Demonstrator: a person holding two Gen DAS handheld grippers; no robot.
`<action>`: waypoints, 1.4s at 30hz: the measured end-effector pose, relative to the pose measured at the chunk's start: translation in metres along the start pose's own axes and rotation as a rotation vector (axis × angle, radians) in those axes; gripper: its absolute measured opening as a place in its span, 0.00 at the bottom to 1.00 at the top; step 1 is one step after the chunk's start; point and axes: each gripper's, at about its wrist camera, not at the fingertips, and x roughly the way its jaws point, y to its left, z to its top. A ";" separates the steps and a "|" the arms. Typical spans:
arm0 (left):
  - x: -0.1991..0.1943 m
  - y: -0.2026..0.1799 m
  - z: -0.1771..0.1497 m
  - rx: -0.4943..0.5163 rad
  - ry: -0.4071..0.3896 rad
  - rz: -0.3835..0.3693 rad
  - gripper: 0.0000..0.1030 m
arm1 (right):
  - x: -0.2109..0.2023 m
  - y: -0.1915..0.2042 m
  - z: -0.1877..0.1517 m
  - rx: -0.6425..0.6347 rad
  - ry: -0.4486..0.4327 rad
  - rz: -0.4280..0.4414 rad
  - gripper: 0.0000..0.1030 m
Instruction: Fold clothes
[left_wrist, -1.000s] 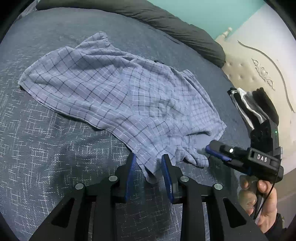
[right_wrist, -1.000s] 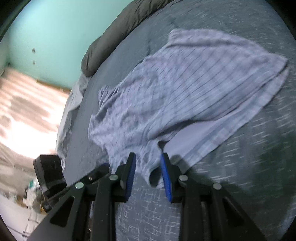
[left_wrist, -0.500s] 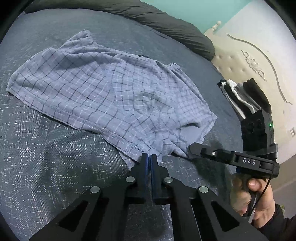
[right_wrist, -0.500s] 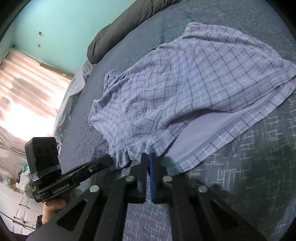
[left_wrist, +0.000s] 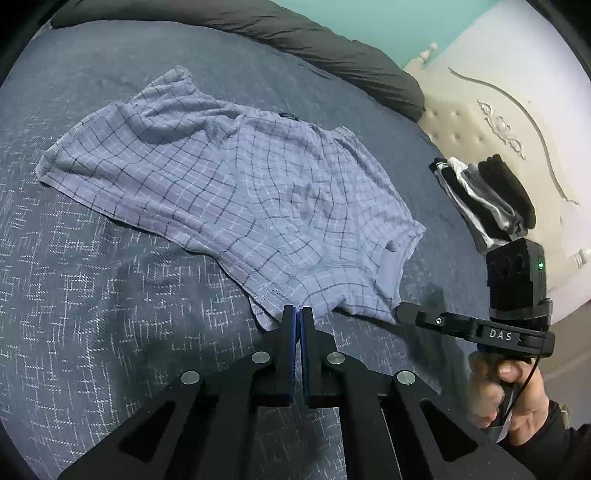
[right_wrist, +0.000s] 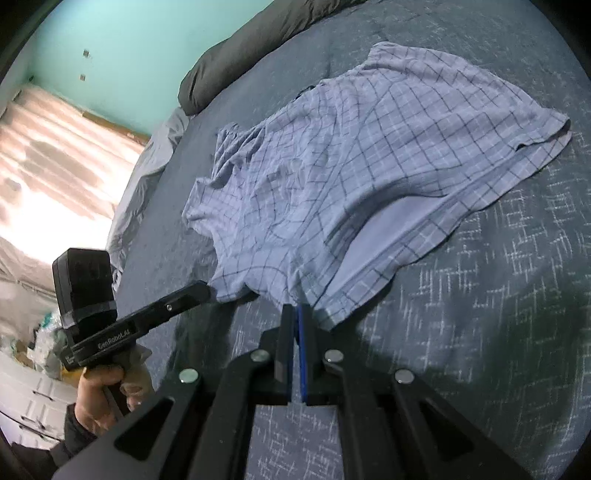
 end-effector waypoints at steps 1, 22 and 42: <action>0.002 0.001 0.000 0.001 0.009 0.004 0.02 | 0.000 0.001 -0.001 -0.005 0.002 -0.005 0.02; -0.013 0.000 0.018 0.022 -0.075 0.062 0.03 | -0.022 -0.055 0.053 0.262 -0.188 0.015 0.11; 0.007 0.012 0.021 0.042 -0.040 0.085 0.03 | 0.013 -0.059 0.070 0.305 -0.132 -0.055 0.17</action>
